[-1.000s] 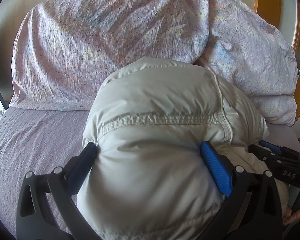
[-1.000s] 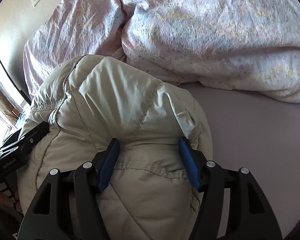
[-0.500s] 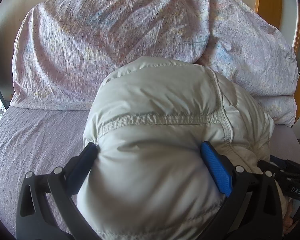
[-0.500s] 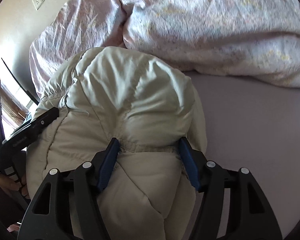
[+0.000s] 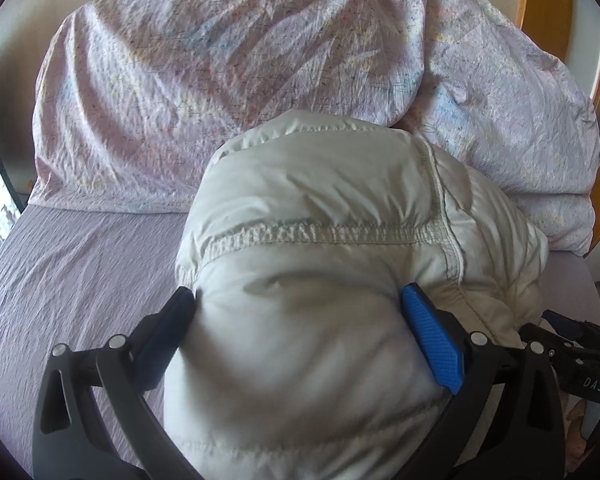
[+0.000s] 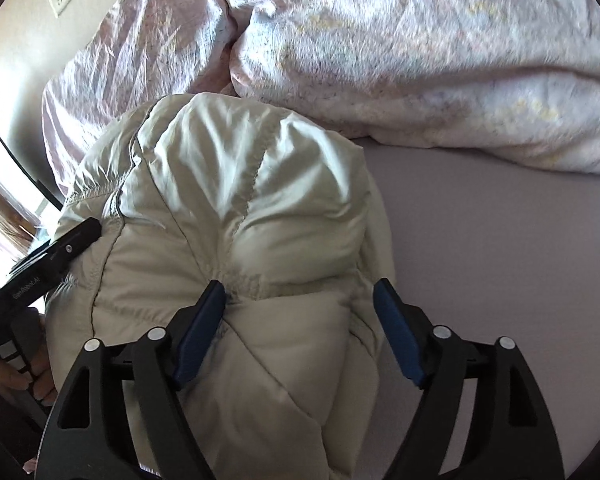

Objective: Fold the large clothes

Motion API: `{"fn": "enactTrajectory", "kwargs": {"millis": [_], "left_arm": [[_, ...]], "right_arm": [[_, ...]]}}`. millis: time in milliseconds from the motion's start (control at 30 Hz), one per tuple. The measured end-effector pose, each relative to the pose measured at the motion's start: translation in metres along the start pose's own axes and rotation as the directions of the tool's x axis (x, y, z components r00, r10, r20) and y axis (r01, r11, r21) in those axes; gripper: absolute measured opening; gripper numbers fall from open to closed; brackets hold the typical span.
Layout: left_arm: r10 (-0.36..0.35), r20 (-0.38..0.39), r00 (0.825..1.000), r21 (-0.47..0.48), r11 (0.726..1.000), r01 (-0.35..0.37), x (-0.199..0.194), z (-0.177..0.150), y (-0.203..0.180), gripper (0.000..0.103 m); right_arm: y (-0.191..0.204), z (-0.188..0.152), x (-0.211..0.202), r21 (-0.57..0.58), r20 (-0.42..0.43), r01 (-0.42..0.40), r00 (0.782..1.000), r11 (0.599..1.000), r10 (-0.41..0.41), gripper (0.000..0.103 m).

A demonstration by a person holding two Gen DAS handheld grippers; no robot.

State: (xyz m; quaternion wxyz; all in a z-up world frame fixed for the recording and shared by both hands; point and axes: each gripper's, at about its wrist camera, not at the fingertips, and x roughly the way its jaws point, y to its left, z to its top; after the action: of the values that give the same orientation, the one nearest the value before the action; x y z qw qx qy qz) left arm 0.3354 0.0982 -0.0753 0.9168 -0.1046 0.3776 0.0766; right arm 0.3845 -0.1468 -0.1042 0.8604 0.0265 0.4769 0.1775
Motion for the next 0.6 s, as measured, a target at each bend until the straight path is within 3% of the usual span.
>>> {"fn": "enactTrajectory", "kwargs": {"millis": [133, 300, 467, 600], "left_arm": [[-0.004, -0.003, 1.0, -0.004, 1.0, 0.004, -0.019, -0.005, 0.0, 0.101], [0.022, 0.023, 0.999, 0.043, 0.999, -0.023, -0.054, -0.022, 0.006, 0.101], [0.026, 0.03, 0.999, 0.05, 0.998, -0.027, -0.085, -0.047, 0.018, 0.101], [0.019, 0.024, 1.0, 0.028, 0.999, -0.02, -0.11, -0.064, 0.027, 0.101]], "right_arm": [[0.008, -0.005, -0.021, -0.057, 0.015, 0.099, 0.995, 0.993, -0.099, 0.09], [0.027, -0.018, -0.052, -0.148, 0.077, 0.239, 0.97, 0.96, -0.229, 0.1], [0.036, -0.037, -0.081, -0.16, 0.107, 0.268, 0.962, 0.95, -0.253, 0.102], [0.04, -0.05, -0.093, -0.137, 0.049, 0.244, 0.97, 0.96, -0.24, 0.102]]}}
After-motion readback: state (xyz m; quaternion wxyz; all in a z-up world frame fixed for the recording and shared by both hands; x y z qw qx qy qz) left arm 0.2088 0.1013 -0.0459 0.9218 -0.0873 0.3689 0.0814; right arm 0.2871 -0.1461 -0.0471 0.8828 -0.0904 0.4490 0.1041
